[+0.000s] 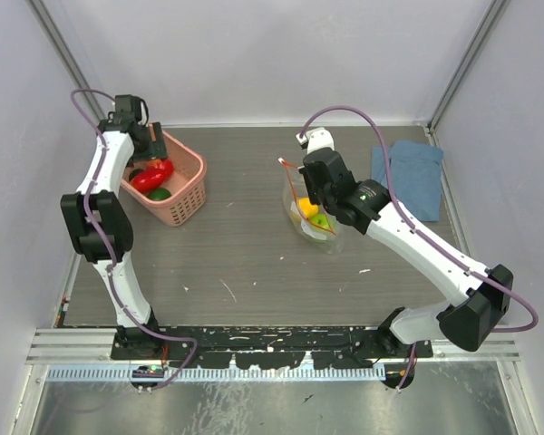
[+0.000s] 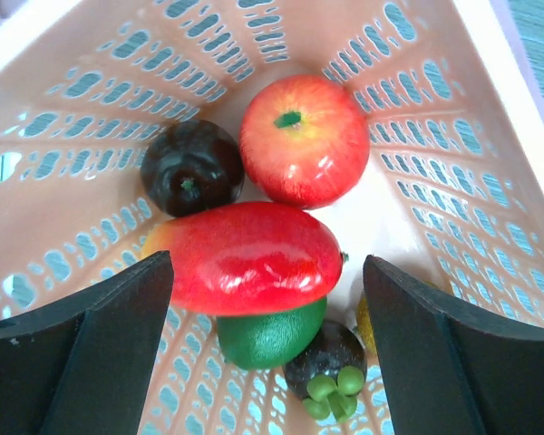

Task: Place the food in the zip-top bag and seal the zipper
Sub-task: Pick up the fake fruit from the bin.

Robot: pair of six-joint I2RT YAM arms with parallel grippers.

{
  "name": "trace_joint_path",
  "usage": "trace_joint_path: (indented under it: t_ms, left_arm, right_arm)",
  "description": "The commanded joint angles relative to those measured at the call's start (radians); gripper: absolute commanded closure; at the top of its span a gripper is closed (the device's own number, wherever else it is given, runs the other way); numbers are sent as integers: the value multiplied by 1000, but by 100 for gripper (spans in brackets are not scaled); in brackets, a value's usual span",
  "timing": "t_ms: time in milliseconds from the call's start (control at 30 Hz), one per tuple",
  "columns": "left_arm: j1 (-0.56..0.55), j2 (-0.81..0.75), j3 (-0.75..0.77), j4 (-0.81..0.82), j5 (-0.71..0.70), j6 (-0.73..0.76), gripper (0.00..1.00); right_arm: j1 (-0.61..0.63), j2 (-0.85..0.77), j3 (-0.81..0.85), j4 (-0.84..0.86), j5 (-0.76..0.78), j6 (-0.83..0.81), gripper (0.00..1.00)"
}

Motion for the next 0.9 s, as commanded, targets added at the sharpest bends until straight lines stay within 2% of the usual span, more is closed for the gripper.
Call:
trace_joint_path:
  t_ms: [0, 67, 367, 867]
  left_arm:
    - [7, -73, 43, -70, -3, 17, 13]
    - [6, -64, 60, -114, -28, 33, 8]
    - [6, 58, 137, -222, -74, 87, 0]
    - [7, 202, 178, -249, -112, 96, 2]
  right_arm:
    - [-4, -50, 6, 52, 10, -12, 100]
    - [-4, -51, 5, 52, 9, -12, 100]
    - [-4, -51, 0, 60, -3, -12, 100]
    - [-4, -41, -2, 65, -4, -14, 100]
